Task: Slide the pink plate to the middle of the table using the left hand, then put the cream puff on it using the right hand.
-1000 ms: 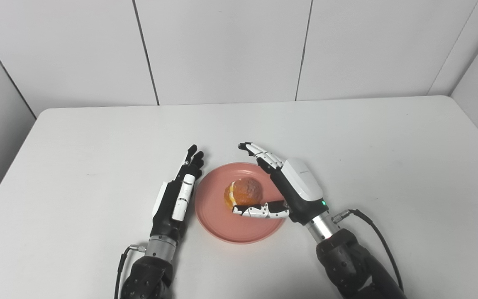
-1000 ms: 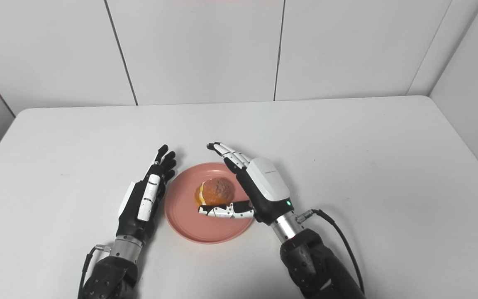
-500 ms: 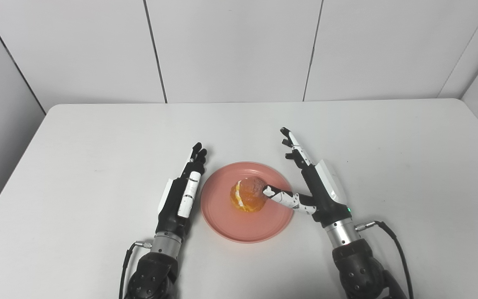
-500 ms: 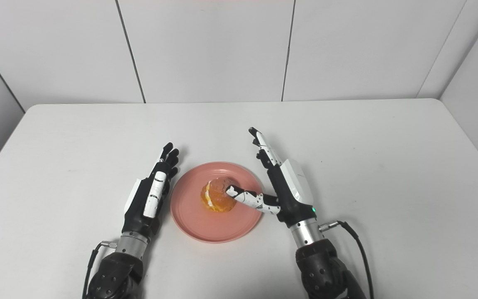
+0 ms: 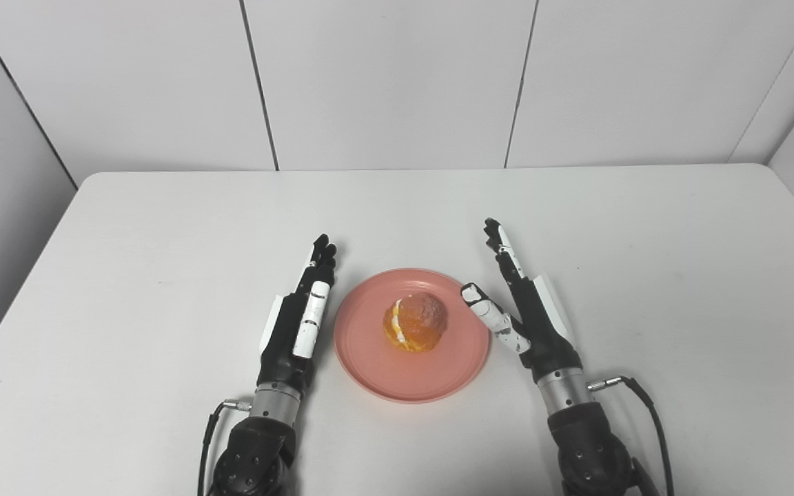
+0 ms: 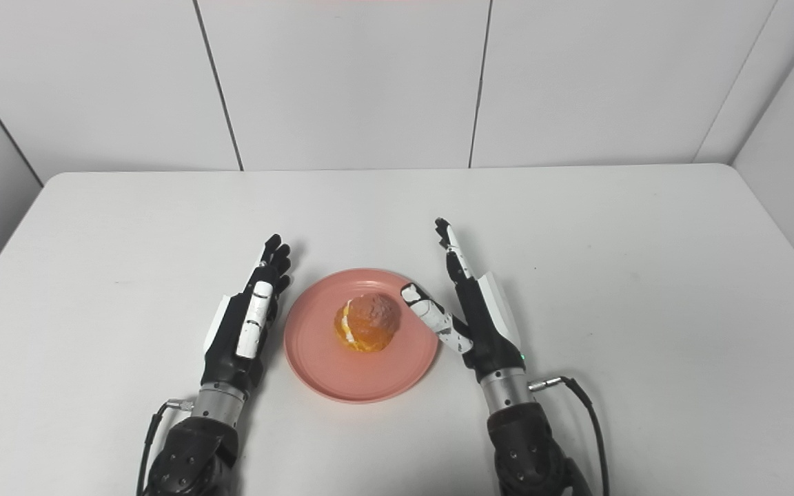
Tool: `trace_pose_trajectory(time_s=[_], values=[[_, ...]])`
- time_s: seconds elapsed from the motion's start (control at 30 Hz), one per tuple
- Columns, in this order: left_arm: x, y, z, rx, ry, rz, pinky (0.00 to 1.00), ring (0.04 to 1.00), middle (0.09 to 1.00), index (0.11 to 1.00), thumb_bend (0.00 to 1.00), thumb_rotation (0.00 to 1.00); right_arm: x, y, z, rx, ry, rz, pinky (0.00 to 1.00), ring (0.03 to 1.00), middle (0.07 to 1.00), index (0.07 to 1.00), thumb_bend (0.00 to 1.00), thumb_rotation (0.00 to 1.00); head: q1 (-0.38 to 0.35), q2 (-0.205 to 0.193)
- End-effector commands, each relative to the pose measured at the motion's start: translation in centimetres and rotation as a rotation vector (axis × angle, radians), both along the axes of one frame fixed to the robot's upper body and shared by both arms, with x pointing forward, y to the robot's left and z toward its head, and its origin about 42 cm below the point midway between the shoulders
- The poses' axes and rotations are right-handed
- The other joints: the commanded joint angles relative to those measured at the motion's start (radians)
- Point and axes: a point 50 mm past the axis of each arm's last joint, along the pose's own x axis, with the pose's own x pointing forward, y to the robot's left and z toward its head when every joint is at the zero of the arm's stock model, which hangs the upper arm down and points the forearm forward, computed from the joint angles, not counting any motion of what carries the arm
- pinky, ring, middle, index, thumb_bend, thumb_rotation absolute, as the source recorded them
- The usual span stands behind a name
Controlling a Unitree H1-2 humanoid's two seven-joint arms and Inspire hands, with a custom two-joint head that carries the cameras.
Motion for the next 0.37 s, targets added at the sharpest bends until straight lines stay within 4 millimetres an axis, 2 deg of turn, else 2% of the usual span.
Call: trace_pose_trajectory(time_s=[0.0, 0.17, 0.33], values=[[0.36, 0.31, 0.14, 0.006, -0.031, -0.002, 1.00, 1.000, 1.000, 0.994, 0.51, 1.00, 0.08, 0.52, 1.08, 0.055, 0.001, -0.001, 1.00, 0.996, 0.998, 1.000, 0.60, 1.00, 0.001, -0.001], [0.30, 0.35, 0.15, -0.004, -0.033, 0.007, 1.00, 1.000, 1.000, 0.995, 0.51, 1.00, -0.15, 0.99, 0.78, 0.155, 0.023, -0.013, 1.00, 1.000, 1.000, 1.000, 0.56, 1.00, -0.005, 0.001], [0.13, 0.62, 0.23, -0.003, -0.032, 0.007, 1.00, 1.000, 1.000, 0.989, 0.52, 1.00, -0.14, 1.13, 0.41, 0.283, 0.072, -0.041, 0.99, 1.000, 1.000, 0.996, 0.59, 0.99, -0.009, 0.005]])
